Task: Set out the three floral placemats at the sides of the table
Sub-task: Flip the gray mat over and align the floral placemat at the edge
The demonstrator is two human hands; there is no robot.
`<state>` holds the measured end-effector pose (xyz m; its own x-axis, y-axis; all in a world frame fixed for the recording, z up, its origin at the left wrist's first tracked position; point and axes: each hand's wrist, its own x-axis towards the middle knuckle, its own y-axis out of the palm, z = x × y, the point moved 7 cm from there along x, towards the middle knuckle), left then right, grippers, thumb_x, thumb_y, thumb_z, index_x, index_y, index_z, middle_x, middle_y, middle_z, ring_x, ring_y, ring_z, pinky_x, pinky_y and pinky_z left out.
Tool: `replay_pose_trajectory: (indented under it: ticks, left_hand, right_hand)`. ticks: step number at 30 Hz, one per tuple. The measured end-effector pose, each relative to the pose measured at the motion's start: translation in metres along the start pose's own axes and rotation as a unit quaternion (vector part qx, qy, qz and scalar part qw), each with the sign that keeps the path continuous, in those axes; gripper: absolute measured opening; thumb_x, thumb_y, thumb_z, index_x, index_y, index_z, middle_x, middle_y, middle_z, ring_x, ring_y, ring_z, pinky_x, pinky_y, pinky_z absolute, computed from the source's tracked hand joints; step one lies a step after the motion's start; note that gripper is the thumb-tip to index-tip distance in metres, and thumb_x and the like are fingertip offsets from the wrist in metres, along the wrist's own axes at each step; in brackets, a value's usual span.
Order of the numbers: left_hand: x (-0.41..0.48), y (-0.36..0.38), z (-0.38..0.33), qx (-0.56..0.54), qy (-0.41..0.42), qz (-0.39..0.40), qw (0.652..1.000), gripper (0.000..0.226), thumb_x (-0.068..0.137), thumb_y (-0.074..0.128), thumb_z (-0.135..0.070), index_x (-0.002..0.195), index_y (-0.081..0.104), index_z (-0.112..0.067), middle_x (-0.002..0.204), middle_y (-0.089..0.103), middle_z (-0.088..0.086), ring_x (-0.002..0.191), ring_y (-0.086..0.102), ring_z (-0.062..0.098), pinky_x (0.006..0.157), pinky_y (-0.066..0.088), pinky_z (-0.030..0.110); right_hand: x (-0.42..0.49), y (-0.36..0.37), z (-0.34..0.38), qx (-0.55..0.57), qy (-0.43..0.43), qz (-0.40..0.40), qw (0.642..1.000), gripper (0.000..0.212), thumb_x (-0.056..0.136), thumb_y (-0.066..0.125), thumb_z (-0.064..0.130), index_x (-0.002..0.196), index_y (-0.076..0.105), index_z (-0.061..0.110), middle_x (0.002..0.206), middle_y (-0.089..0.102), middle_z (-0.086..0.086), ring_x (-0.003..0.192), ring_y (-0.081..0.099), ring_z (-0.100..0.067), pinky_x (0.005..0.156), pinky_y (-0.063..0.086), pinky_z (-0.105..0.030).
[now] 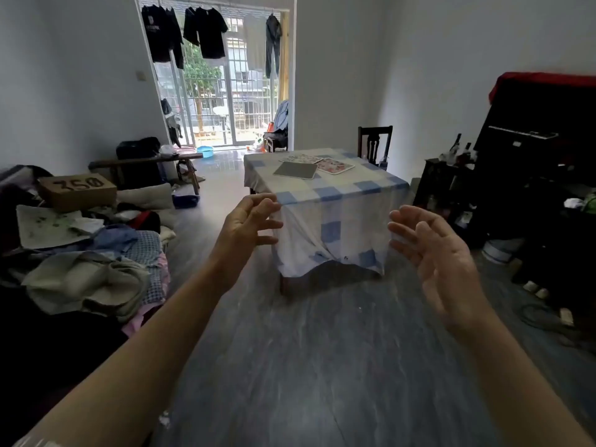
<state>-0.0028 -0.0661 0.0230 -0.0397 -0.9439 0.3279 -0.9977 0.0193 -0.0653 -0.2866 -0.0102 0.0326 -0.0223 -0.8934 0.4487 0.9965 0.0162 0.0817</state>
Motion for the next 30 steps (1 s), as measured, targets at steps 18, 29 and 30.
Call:
replay_pose_trajectory:
  ticks: [18, 29, 30]
  left_hand:
    - [0.195, -0.096, 0.095, -0.03, -0.022, 0.017, 0.999, 0.045, 0.087, 0.05, -0.055, 0.115, 0.061, -0.023, 0.112, 0.07, -0.003, 0.099, 0.069, 0.016, 0.075, 0.06, 0.029]
    - [0.314, -0.111, 0.17, 0.036, -0.084, 0.015, 0.996, 0.047, 0.087, 0.051, -0.05, 0.115, 0.062, -0.015, 0.113, 0.069, 0.006, 0.101, 0.068, 0.022, 0.083, 0.058, 0.039]
    - [0.331, -0.109, 0.172, 0.04, -0.08, 0.018, 0.996, 0.048, 0.086, 0.051, -0.051, 0.115, 0.061, -0.014, 0.113, 0.069, 0.006, 0.102, 0.068, 0.022, 0.082, 0.058, 0.039]
  right_hand:
    - [0.214, 0.088, -0.121, -0.017, 0.062, -0.004, 0.998, 0.031, 0.101, 0.04, 0.038, 0.114, 0.064, 0.024, 0.121, 0.068, -0.004, 0.113, 0.064, -0.022, 0.102, 0.047, -0.049]
    - [0.338, 0.102, -0.237, -0.007, 0.064, 0.037, 0.997, 0.044, 0.093, 0.045, 0.052, 0.124, 0.061, 0.023, 0.124, 0.066, 0.002, 0.116, 0.062, -0.018, 0.094, 0.052, -0.036]
    - [0.353, 0.099, -0.247, 0.002, 0.061, 0.035, 0.997, 0.045, 0.093, 0.046, 0.052, 0.124, 0.06, 0.023, 0.125, 0.066, 0.001, 0.116, 0.062, -0.019, 0.093, 0.053, -0.035]
